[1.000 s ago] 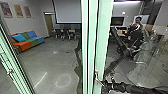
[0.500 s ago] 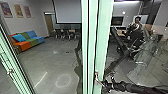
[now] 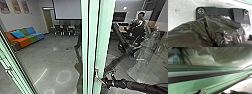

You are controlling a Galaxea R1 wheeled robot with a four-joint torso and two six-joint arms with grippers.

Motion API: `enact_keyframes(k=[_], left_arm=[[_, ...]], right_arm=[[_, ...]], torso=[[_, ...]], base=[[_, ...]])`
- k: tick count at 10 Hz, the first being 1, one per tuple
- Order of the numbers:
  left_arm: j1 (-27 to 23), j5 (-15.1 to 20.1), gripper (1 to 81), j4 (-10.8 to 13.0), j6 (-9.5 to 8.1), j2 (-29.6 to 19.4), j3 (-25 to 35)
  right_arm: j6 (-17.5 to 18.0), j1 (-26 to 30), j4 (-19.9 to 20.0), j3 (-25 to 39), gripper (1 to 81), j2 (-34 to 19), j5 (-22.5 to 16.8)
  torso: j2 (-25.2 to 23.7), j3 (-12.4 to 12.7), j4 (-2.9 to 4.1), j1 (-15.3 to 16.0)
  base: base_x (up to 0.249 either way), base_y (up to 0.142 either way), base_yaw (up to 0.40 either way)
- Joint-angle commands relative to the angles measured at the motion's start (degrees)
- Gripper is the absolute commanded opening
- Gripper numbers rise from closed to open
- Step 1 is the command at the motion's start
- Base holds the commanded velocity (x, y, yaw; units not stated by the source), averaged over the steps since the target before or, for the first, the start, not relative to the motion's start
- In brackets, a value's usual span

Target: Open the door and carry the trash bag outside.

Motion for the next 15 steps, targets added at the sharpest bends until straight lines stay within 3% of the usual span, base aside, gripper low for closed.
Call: enact_keyframes(k=[1, 6, 9, 15], left_arm=[[-2.8, 4.2, 1.0, -0.6, 0.00, -0.9, -0.1], [-2.8, 4.2, 1.0, -0.6, -0.08, -0.9, -0.1], [-2.8, 4.2, 1.0, -0.6, -0.08, -0.8, -0.1], [-2.8, 4.2, 1.0, -0.6, -0.08, -0.8, -0.1]], right_arm=[[1.3, 7.8, -0.9, -4.0, 81.1, -0.2, -2.1], [-3.6, 10.8, -0.9, -4.1, 81.1, -1.0, -2.2], [-4.3, 11.1, -1.0, -3.7, 81.1, -1.1, -2.1], [-4.3, 12.0, -0.9, -4.0, 81.1, -0.9, -1.9]], torso=[[0.0, 0.0, 0.00, 0.0], [0.0, -0.2, 0.00, 0.1], [0.1, -0.3, 0.00, 0.1], [0.0, -9.3, -0.02, 0.0]], base=[[0.000, 0.000, 0.000], [0.000, 0.000, 0.000], [0.000, 0.000, 0.000], [0.000, 0.000, 0.000]])
